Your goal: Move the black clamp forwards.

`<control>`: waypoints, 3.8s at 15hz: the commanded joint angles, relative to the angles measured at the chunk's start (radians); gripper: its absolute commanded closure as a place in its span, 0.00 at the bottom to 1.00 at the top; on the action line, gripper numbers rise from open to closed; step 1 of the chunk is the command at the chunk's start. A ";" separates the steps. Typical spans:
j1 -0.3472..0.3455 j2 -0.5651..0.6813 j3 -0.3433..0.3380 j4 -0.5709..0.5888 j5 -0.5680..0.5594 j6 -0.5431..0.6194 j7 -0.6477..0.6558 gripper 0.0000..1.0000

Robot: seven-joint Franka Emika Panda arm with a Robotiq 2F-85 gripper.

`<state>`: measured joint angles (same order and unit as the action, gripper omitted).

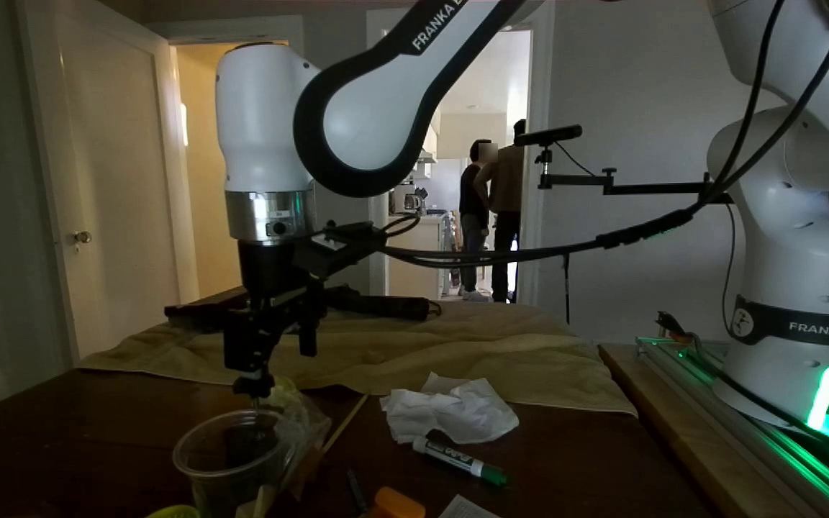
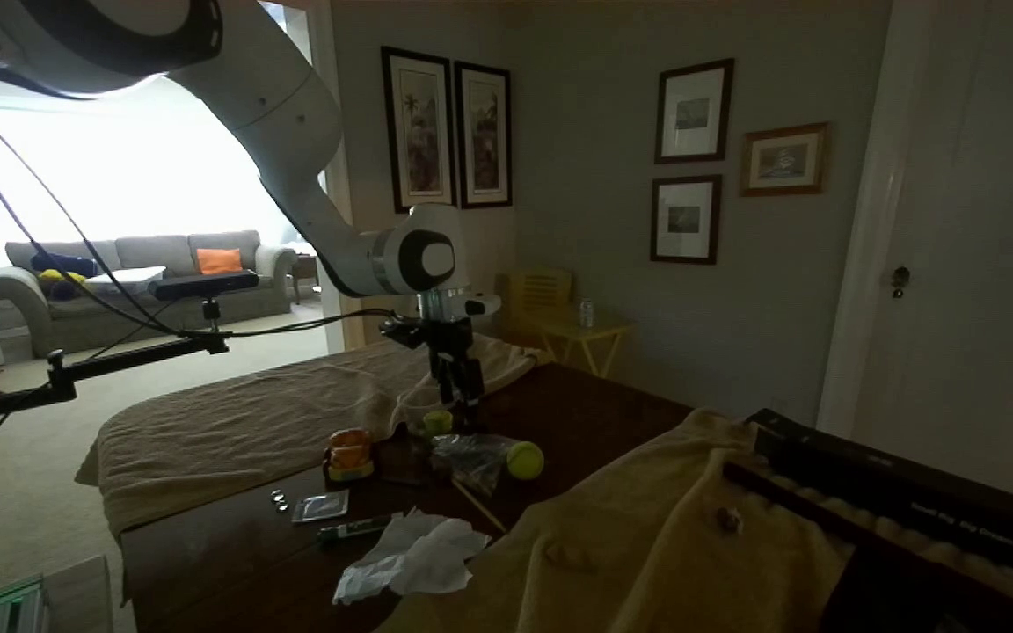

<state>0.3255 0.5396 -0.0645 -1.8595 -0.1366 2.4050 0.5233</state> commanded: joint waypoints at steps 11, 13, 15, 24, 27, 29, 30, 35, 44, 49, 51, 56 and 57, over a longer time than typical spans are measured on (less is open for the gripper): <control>-0.035 -0.009 0.026 -0.013 0.058 0.019 0.056 0.00; -0.033 -0.008 0.026 -0.013 0.054 0.016 0.057 0.01; -0.033 -0.009 0.024 -0.015 0.049 0.022 0.056 0.26; -0.051 -0.010 0.022 -0.026 0.037 0.075 0.014 0.86; -0.043 -0.012 0.017 -0.031 0.023 0.086 0.000 0.55; -0.041 -0.018 0.019 -0.034 0.024 0.067 -0.007 0.47; -0.040 -0.020 0.021 -0.037 0.026 0.063 -0.011 0.41; -0.040 -0.029 0.026 -0.055 0.029 0.051 -0.023 0.07; -0.046 -0.021 0.025 -0.048 0.052 0.086 0.002 0.00; -0.055 -0.010 0.024 -0.041 0.076 0.124 0.039 0.00; -0.055 -0.006 0.022 -0.037 0.077 0.123 0.049 0.00; -0.055 -0.004 0.023 -0.033 0.078 0.114 0.052 0.40; -0.054 -0.004 0.023 -0.033 0.077 0.112 0.052 0.46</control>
<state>0.2736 0.5421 -0.0467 -1.8838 -0.0840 2.5068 0.5628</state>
